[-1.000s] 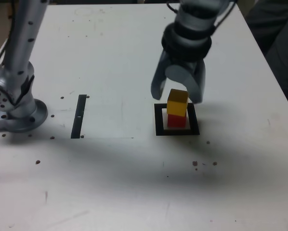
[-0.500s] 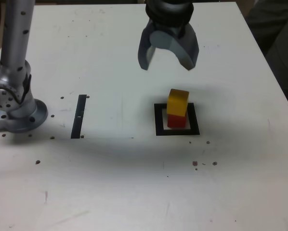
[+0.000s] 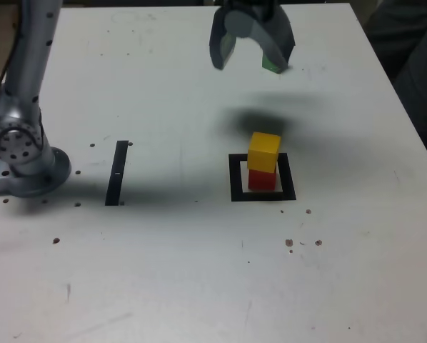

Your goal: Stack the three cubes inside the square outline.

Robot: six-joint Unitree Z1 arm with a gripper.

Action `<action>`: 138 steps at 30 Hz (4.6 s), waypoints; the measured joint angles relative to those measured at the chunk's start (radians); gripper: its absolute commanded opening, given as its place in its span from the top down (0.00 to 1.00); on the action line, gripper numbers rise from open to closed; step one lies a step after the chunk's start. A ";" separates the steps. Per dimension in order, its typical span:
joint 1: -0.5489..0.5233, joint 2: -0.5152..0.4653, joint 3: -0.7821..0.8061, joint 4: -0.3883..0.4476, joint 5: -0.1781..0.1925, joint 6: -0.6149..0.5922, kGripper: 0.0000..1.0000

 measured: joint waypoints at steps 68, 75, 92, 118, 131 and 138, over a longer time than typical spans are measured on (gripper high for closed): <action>0.228 0.526 -0.730 0.144 0.051 0.578 0.05; 0.215 0.538 -0.730 0.138 0.082 0.569 0.17; 0.197 0.548 -0.730 0.121 0.111 0.534 0.64; 0.193 0.403 -0.565 0.103 0.056 0.472 0.64; 0.093 0.125 -0.212 0.028 0.019 0.250 0.64; 0.001 0.038 -0.093 0.026 0.040 0.146 0.64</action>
